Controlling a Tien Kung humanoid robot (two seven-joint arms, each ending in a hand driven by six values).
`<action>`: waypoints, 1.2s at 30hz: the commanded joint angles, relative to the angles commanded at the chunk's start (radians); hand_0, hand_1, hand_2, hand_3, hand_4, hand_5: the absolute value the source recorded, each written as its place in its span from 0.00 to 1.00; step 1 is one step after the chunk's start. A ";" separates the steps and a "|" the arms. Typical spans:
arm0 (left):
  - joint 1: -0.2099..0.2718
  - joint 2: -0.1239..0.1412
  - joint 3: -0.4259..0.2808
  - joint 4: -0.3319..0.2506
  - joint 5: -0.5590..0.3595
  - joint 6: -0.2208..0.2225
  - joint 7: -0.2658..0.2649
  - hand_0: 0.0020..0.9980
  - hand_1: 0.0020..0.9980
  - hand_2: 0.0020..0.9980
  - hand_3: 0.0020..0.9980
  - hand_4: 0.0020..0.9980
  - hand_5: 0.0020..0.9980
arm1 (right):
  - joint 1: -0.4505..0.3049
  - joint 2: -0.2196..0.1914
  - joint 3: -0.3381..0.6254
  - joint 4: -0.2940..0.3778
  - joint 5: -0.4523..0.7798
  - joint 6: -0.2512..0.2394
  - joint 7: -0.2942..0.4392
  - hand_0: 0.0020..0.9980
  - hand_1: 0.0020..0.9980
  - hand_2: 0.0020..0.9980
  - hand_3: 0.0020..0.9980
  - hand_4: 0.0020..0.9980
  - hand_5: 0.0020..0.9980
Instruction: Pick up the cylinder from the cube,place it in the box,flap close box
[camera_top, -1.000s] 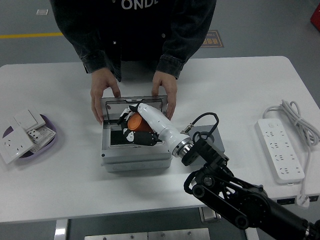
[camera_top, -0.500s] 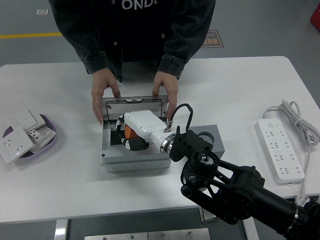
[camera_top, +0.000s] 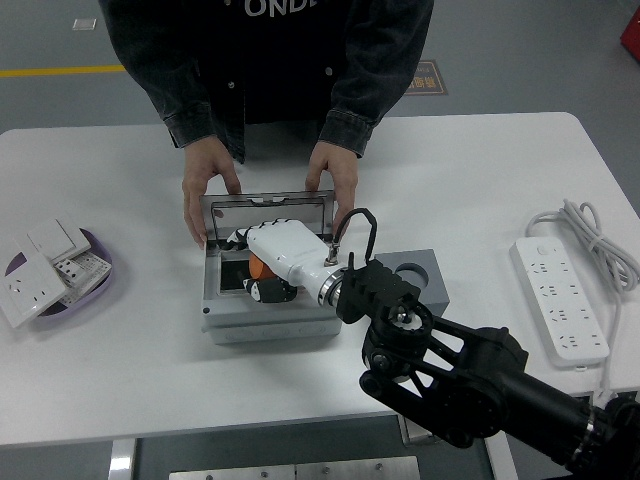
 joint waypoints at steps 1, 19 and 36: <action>0.000 0.000 0.001 0.000 -0.001 0.000 0.000 0.64 0.66 0.59 0.65 0.72 0.29 | 0.000 0.000 0.000 -0.001 -0.001 0.000 0.000 0.85 0.73 0.74 0.78 0.74 0.31; 0.004 -0.003 0.013 0.000 -0.010 -0.002 -0.005 0.64 0.66 0.59 0.65 0.72 0.29 | 0.026 -0.081 0.021 0.098 0.369 -0.114 0.162 0.86 0.72 0.73 0.80 0.84 0.36; -0.003 0.006 0.010 0.000 0.005 -0.004 -0.004 0.64 0.66 0.59 0.65 0.72 0.29 | 0.300 -0.169 -0.068 -0.103 0.788 -0.120 0.159 0.75 0.66 0.70 0.78 0.81 0.35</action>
